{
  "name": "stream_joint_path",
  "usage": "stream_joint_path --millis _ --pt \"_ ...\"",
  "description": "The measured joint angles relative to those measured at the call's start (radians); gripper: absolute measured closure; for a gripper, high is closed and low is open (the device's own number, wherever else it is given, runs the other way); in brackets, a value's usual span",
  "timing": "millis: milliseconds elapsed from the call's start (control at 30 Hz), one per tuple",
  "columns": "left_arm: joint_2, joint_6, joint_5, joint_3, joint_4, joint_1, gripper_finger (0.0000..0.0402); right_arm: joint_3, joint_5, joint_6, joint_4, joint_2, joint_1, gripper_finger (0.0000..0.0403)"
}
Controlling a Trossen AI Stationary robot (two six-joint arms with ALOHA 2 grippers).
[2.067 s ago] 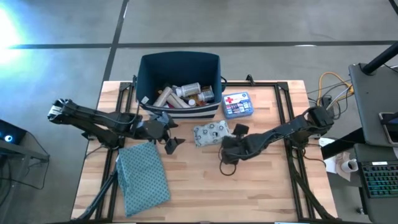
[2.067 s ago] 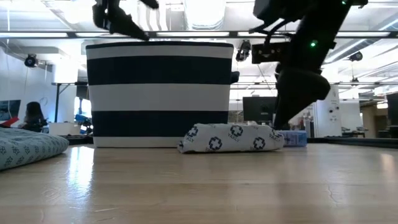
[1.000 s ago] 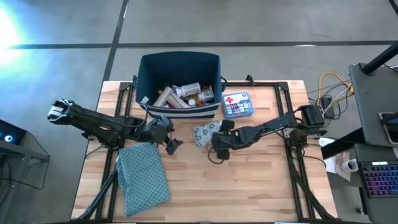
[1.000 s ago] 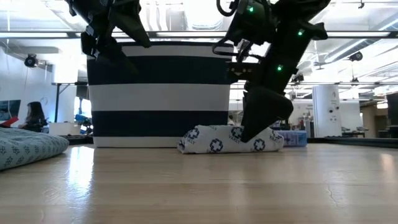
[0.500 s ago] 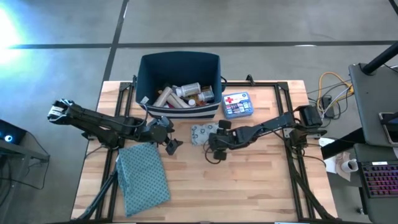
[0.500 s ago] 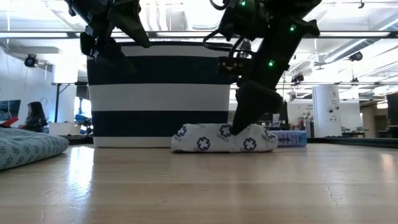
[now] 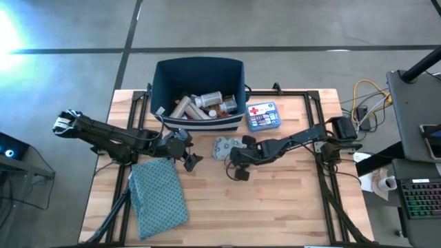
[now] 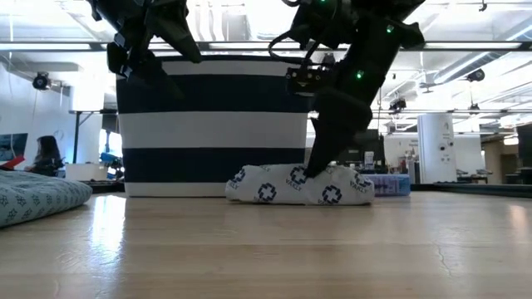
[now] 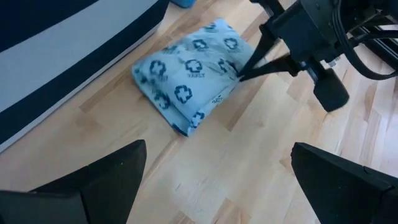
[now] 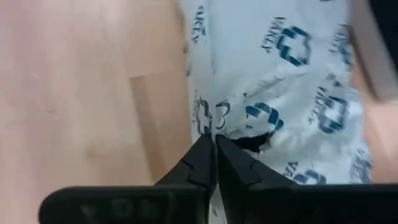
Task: Pick & place medical supplies in basket/bin
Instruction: Put the white mailer bag into the blue bin
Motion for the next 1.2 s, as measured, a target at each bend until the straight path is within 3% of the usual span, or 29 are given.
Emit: stream_joint_path --millis 367,600,733,900,1067,1200 --pt "-0.002 -0.014 0.027 0.000 -0.001 -0.001 0.0024 0.097 -0.033 0.088 -0.003 -0.139 0.010 0.0395" --pt "-0.017 -0.024 0.032 0.000 -0.001 -0.052 0.0024 0.230 0.085 0.082 -0.009 -0.285 0.008 0.0395" --pt "-0.045 -0.038 0.032 -0.001 -0.005 -0.096 0.0024 0.316 0.132 0.064 -0.134 -0.312 0.000 0.0395" --pt "-0.055 -0.111 0.037 -0.004 -0.067 -0.133 0.0024 0.356 0.088 0.155 -0.357 -0.267 -0.007 0.0395" --pt "-0.040 -0.278 0.115 -0.105 -0.105 -0.253 0.0024 0.335 -0.074 0.257 -0.368 -0.174 -0.002 0.0395" --pt "-0.035 -0.514 0.128 -0.234 0.071 -0.379 0.0024 0.327 -0.138 0.275 -0.350 -0.057 0.021 0.0389"
